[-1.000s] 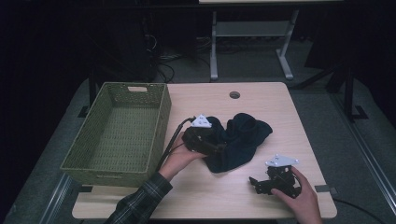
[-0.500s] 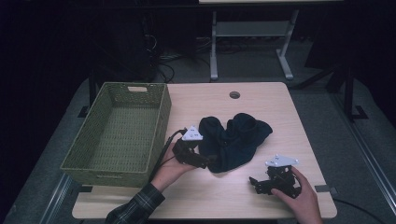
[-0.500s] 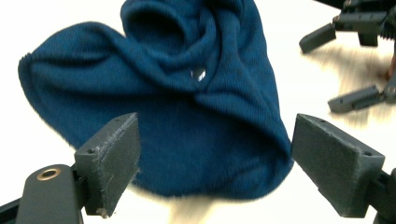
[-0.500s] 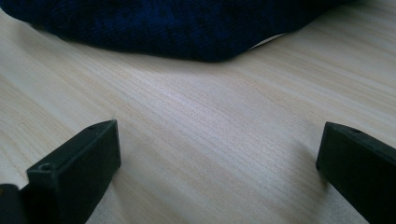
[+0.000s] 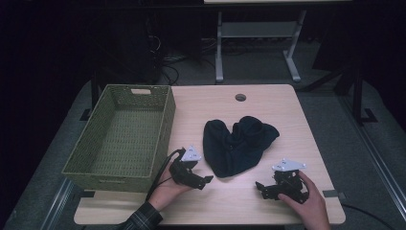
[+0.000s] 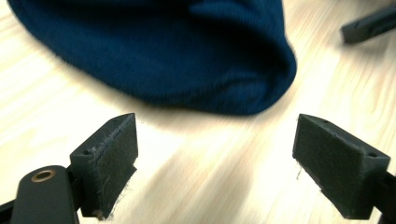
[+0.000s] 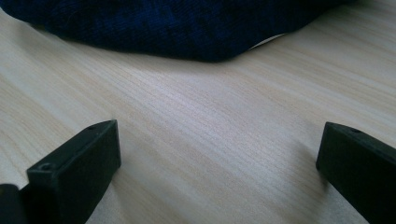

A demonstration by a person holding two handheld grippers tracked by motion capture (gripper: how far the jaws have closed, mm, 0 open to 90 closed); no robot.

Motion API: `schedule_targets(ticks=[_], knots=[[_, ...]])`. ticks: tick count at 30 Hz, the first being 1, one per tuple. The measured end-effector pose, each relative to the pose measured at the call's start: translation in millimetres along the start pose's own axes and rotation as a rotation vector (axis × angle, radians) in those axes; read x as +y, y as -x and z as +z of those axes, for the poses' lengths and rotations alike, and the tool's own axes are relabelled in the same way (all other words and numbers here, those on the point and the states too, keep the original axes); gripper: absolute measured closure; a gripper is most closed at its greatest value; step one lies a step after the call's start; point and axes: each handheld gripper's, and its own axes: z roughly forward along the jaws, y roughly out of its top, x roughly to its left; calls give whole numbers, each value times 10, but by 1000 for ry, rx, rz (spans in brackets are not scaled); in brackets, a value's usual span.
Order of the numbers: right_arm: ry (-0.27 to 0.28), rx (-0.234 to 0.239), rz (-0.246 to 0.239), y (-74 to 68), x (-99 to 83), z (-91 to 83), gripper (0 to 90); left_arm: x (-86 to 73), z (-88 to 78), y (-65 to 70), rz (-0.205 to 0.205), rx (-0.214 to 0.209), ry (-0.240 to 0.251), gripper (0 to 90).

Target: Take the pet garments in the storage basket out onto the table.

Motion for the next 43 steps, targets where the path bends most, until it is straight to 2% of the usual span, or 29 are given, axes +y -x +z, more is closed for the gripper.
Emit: schedule_targets(ticks=[4,6,15,18,25,43], knots=[[0,0,1,-1,0,0,0,-77,10,7,-12,4,-13,136],[0,0,1,0,0,0,0,-116,34,39,-4,17,-33,134],[0,1,0,0,0,0,0,-212,88,54,6,50,-65,130],[0,1,1,0,0,0,0,-223,89,70,20,58,-59,128],[0,1,1,0,0,0,0,-299,98,65,20,59,11,128],[0,-1,0,-1,-1,-1,0,-303,97,67,15,61,13,128]])
